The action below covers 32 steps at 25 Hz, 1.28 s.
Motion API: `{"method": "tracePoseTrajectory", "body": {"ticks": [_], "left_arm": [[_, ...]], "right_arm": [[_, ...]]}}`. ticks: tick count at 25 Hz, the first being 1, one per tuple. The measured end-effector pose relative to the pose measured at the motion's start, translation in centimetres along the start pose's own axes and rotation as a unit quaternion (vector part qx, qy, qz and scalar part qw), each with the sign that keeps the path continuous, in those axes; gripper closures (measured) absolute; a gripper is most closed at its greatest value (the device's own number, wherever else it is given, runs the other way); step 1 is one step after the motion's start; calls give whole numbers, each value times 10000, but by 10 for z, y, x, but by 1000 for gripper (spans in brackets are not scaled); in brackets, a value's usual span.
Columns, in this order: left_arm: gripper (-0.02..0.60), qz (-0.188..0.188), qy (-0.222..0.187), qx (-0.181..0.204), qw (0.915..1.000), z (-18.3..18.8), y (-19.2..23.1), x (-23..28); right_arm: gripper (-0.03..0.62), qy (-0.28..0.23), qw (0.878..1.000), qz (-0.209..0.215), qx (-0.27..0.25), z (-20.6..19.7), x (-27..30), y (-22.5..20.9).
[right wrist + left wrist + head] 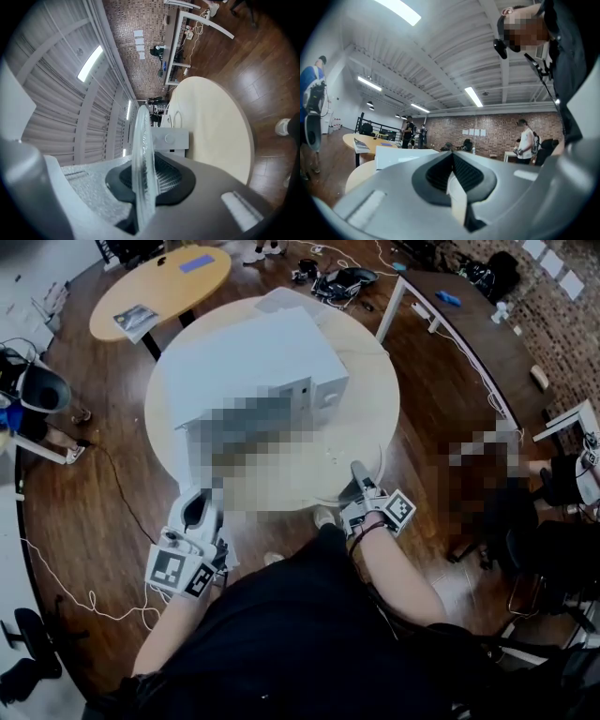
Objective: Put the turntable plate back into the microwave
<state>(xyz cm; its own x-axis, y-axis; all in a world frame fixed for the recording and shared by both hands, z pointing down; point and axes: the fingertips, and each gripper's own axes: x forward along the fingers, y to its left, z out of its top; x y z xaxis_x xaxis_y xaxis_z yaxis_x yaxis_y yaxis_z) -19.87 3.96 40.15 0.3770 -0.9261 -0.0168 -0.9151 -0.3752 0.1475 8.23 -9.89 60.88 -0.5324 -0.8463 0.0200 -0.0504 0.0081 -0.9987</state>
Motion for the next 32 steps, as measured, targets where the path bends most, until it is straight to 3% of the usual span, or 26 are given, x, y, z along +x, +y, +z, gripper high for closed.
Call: {"method": "tracePoseTrajectory", "body": {"ticks": [16,32], "left_arm": [[581,-8,-41,-83,10000,-1,1,-8],[581,-164,-5,215,9996,-2,-17,-3]], "right_arm": [[566,371,9992,108,-46,-29,19,7],[566,932,9955,169,82,-66,36,14]]}}
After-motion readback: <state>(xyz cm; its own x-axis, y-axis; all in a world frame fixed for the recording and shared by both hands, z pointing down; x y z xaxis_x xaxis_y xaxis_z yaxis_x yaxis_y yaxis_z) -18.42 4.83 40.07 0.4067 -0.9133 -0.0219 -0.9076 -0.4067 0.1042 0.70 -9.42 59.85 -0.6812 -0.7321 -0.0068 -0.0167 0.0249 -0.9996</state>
